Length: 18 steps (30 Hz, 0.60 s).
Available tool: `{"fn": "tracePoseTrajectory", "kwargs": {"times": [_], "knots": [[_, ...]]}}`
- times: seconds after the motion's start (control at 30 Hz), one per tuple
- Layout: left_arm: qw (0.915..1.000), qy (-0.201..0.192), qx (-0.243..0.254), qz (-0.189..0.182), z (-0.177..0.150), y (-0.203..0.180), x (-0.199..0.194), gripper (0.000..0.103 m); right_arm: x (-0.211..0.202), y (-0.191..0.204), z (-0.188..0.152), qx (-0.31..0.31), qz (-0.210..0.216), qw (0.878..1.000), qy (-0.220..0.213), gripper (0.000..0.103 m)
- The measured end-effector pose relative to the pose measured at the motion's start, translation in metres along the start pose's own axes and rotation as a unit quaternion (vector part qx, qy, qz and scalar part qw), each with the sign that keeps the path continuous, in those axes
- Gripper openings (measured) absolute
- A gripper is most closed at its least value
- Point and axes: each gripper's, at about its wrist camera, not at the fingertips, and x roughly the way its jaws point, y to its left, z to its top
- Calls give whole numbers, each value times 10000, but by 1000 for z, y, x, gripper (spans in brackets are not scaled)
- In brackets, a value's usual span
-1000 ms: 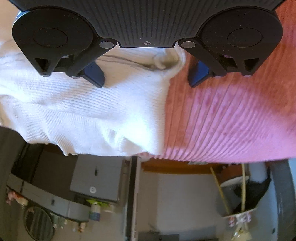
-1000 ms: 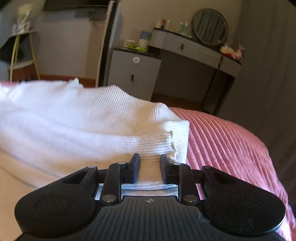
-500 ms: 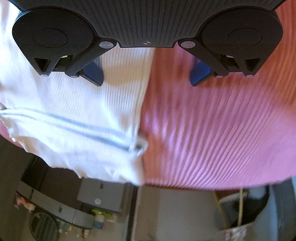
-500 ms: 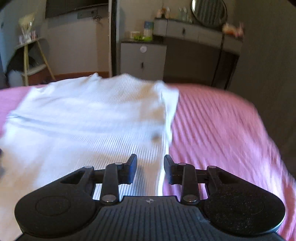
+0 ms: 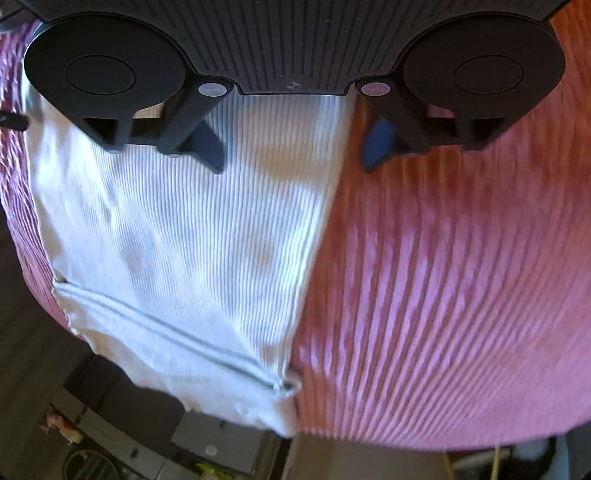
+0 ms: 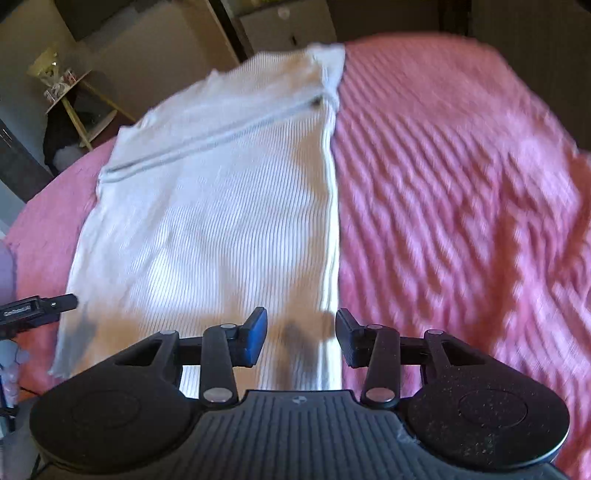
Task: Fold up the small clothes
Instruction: 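Move both open grippers to the sweater's hem edge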
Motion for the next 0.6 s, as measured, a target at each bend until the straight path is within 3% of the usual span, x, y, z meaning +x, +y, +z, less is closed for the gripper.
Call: {"fn": "tracePoseTrajectory", "kwargs": {"times": [0.13,0.23,0.3,0.4,0.6], "knots": [[9997,225,-72,78,-6,5,-1,79,6,-1,-8,36,-69,9997,223,33],[9995,296,42,123,-9,4,-5,76,4,-5,-10,208,3,9995,237,23],[9990,398,166,101,-10,2,-5,70,2,-12,-12,376,90,9989,270,22],[9983,532,235,-50,-13,3,-5,69,2,-19,-11,452,89,9982,382,22],[9968,694,54,-398,-13,14,-1,63,3,-23,-12,436,275,9969,592,23]]}}
